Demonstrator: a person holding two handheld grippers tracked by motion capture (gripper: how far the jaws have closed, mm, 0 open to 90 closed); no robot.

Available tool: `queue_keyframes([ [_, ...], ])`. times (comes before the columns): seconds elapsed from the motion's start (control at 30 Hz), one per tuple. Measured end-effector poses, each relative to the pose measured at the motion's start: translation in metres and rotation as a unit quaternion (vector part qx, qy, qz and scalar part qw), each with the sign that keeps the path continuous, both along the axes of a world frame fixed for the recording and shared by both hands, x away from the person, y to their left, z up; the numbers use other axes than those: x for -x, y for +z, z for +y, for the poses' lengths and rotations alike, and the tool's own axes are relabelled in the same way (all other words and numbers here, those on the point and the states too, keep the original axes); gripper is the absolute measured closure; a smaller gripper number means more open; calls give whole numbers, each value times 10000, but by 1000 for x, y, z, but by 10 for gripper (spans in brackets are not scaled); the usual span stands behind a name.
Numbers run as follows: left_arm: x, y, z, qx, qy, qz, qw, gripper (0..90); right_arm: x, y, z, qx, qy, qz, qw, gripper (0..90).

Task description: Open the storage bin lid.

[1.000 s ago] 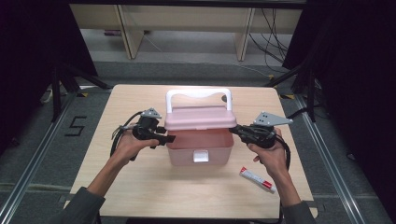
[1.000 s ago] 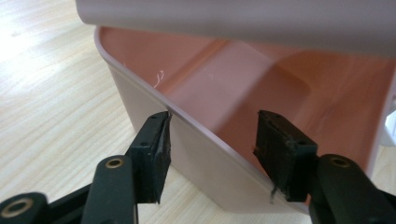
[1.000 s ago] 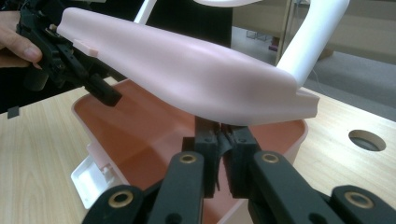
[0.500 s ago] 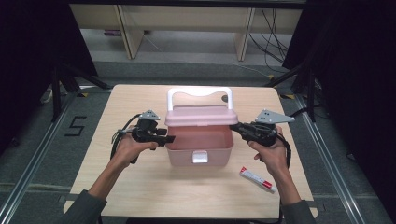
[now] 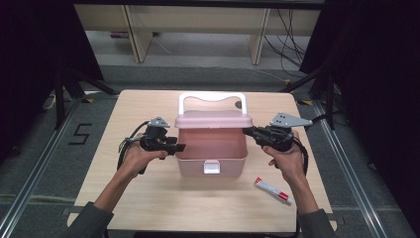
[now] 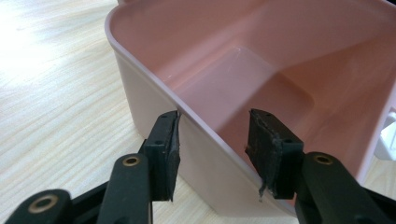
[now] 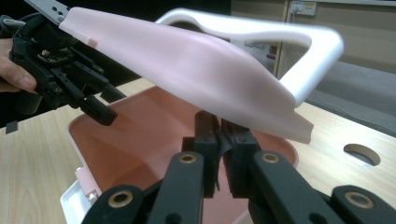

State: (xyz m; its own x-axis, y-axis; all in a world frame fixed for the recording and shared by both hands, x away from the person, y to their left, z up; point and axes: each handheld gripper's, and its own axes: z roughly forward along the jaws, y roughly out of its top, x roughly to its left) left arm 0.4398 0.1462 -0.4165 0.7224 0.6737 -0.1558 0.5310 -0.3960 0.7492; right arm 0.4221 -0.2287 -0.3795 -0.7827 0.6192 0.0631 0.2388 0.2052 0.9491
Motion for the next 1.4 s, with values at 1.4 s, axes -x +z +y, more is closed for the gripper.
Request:
queue_keyframes([
  [1.4,6,1,0,48,52,8,10000,584,-59,-14,-13,-245,-373,379,9983,881],
])
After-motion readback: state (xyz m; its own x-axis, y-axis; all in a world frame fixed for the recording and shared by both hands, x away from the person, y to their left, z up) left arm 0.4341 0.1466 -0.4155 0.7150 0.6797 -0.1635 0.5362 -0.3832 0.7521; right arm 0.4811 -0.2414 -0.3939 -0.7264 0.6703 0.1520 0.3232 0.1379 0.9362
